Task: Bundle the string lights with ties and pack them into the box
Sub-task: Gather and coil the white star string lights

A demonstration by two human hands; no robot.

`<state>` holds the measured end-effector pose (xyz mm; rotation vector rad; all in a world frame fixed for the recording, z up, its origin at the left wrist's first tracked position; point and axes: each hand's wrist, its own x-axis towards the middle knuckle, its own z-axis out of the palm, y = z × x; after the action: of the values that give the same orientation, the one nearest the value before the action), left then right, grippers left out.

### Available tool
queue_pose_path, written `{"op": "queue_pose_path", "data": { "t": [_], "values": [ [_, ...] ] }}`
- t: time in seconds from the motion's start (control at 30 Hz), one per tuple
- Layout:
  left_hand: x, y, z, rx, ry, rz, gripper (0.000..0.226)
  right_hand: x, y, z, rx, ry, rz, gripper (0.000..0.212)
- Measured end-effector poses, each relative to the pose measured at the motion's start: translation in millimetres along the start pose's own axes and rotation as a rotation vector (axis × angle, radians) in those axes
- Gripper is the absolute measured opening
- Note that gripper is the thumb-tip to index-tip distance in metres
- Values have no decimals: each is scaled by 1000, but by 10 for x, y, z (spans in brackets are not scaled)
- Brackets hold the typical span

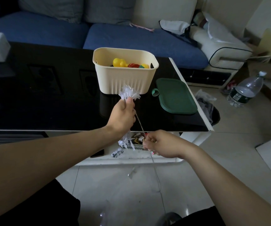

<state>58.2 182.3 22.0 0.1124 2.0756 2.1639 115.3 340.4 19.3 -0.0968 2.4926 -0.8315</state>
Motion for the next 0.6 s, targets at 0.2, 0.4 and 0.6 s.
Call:
{"op": "queue_pose_path", "data": {
  "t": [0.2, 0.4, 0.6],
  "values": [
    [43, 18, 25, 15, 88, -20, 39, -8, 97, -1, 390, -56, 132, 11],
    [98, 202, -35, -262, 97, -98, 33, 71, 44, 34, 410, -57, 138, 49],
    [115, 233, -105, -260, 150, -99, 33, 59, 88, 34, 38, -228, 250, 18]
  ]
}}
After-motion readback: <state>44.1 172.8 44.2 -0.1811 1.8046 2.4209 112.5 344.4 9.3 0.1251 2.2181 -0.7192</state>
